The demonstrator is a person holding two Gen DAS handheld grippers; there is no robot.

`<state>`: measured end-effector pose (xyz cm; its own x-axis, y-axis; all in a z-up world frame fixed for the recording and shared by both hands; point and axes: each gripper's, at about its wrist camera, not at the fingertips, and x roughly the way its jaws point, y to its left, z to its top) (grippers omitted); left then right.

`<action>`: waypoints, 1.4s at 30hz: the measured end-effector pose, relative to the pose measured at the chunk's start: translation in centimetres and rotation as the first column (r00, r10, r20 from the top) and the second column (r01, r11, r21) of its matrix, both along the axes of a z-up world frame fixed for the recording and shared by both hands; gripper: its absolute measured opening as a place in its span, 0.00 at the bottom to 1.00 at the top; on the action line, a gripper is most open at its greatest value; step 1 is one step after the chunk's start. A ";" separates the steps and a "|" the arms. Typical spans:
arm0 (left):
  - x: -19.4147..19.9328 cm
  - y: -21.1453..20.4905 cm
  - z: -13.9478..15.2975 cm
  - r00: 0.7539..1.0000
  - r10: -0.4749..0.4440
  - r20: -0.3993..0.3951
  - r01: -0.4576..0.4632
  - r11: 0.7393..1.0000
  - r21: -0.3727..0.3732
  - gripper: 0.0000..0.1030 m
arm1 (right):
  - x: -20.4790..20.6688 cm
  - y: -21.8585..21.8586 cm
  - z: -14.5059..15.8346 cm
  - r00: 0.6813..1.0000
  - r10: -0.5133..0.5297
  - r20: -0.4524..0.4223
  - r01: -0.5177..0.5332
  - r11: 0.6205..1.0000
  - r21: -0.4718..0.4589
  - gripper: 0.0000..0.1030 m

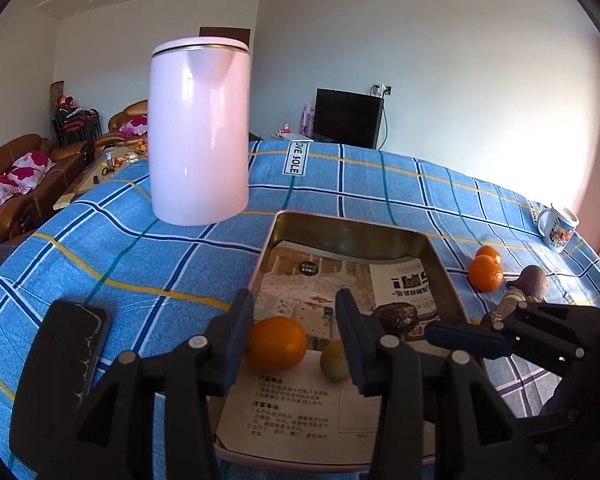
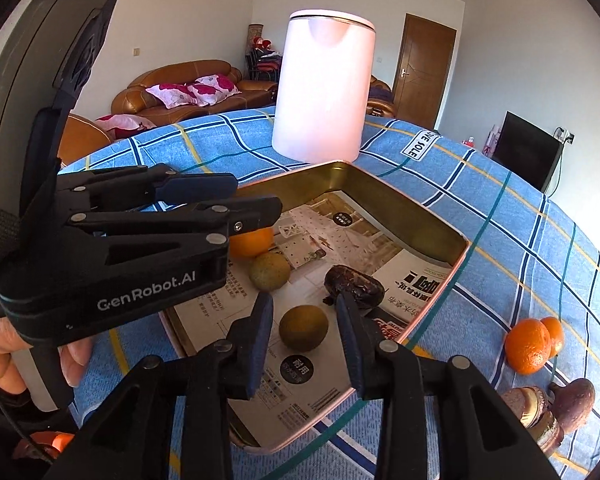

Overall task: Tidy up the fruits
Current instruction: 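Open the right tool over the tin while the left tool releases the orange into it, then grasp a cut brown fruit half with the right tool while the left tool grasps a dark brown round fruit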

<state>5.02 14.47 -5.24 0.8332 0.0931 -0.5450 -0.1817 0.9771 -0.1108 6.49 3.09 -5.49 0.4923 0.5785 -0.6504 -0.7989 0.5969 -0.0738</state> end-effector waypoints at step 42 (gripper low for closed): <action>4.1 -17.9 -0.6 0.930 -0.334 -0.154 0.353 0.928 0.118 0.67 | 3.5 -21.0 0.7 0.895 -0.435 -0.095 0.445 0.877 0.179 0.36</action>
